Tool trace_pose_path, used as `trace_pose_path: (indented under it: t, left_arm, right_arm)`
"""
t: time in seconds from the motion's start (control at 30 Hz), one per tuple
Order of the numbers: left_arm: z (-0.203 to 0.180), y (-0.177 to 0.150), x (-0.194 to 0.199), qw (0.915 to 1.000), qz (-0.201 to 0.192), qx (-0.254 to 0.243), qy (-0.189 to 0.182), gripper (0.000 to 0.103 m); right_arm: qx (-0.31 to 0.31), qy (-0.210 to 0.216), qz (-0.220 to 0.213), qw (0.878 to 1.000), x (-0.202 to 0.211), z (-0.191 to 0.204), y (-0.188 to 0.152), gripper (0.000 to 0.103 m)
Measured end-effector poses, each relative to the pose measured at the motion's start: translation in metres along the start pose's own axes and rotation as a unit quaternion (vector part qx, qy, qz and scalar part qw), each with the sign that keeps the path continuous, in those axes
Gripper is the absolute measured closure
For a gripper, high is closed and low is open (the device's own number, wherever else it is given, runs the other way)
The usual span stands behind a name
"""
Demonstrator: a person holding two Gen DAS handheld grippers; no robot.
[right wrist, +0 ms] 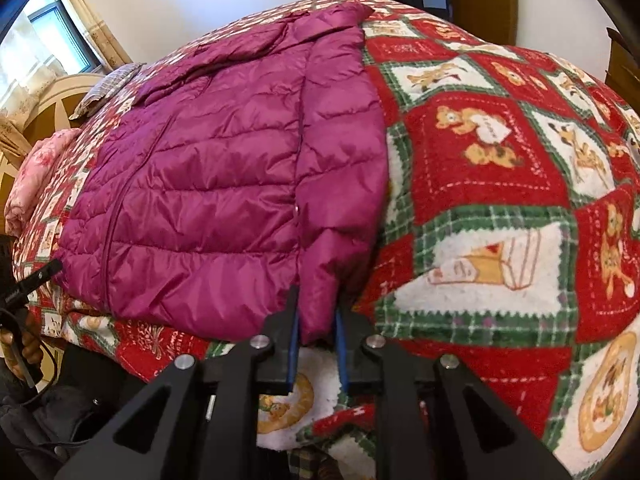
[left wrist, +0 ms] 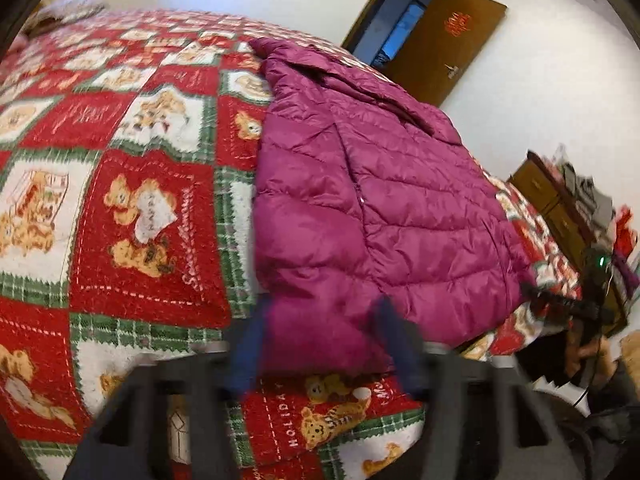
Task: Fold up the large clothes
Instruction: 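Grasp the end of the narrow folded jacket with both tools, then lift the held jacket end with both tools and fold it over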
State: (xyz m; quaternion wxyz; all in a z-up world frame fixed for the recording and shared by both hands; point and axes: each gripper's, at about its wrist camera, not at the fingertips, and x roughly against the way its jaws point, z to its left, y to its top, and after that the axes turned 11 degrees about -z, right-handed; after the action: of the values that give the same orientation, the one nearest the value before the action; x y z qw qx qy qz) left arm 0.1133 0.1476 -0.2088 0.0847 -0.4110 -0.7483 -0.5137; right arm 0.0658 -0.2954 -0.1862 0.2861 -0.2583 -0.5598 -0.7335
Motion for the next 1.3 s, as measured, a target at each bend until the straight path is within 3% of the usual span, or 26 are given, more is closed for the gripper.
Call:
trace_pose_path:
  t: [0.1,0.17,0.33,0.67,0.9,1.07,1.17,1.23,1.3]
  left_arm:
    - [0.012,0.001,-0.002,0.9987,0.001,0.049,-0.017,0.088]
    - [0.011,0.0,-0.001,0.9984,-0.002,0.053,-0.018,0.093]
    - [-0.004,0.011,0.014,0.9982,-0.036,0.044,-0.022,0.097]
    - [-0.044,0.041,0.067,0.9905,-0.111,-0.012,-0.08,0.098]
    - [-0.057,0.048,0.102,0.9748,-0.161,-0.046,-0.148,0.098]
    - [-0.083,0.048,0.142,0.946,-0.208,-0.111,-0.223,0.098]
    - [-0.098,0.053,0.163,0.9307,-0.237,-0.138,-0.242,0.098]
    - [-0.099,0.065,0.167,0.9304,-0.252,-0.126,-0.234,0.098]
    - [-0.093,0.082,0.161,0.9398,-0.249,-0.102,-0.211,0.098]
  right_arm:
    - [0.002,-0.001,-0.004,1.0,0.0,0.0,0.001,0.088]
    - [-0.003,0.001,-0.006,1.0,0.0,-0.001,0.002,0.091]
    - [-0.056,0.048,-0.037,0.997,0.017,-0.014,0.009,0.094]
    - [-0.09,0.129,-0.098,0.983,0.059,-0.01,0.028,0.095]
    - [-0.098,0.177,-0.14,0.969,0.1,-0.006,0.042,0.095]
    - [-0.085,0.197,-0.175,0.961,0.135,0.003,0.043,0.095]
    - [-0.088,0.206,-0.208,0.952,0.16,0.006,0.048,0.095]
    - [-0.09,0.202,-0.229,0.948,0.169,0.004,0.058,0.095]
    - [-0.09,0.198,-0.245,0.945,0.169,0.005,0.076,0.095]
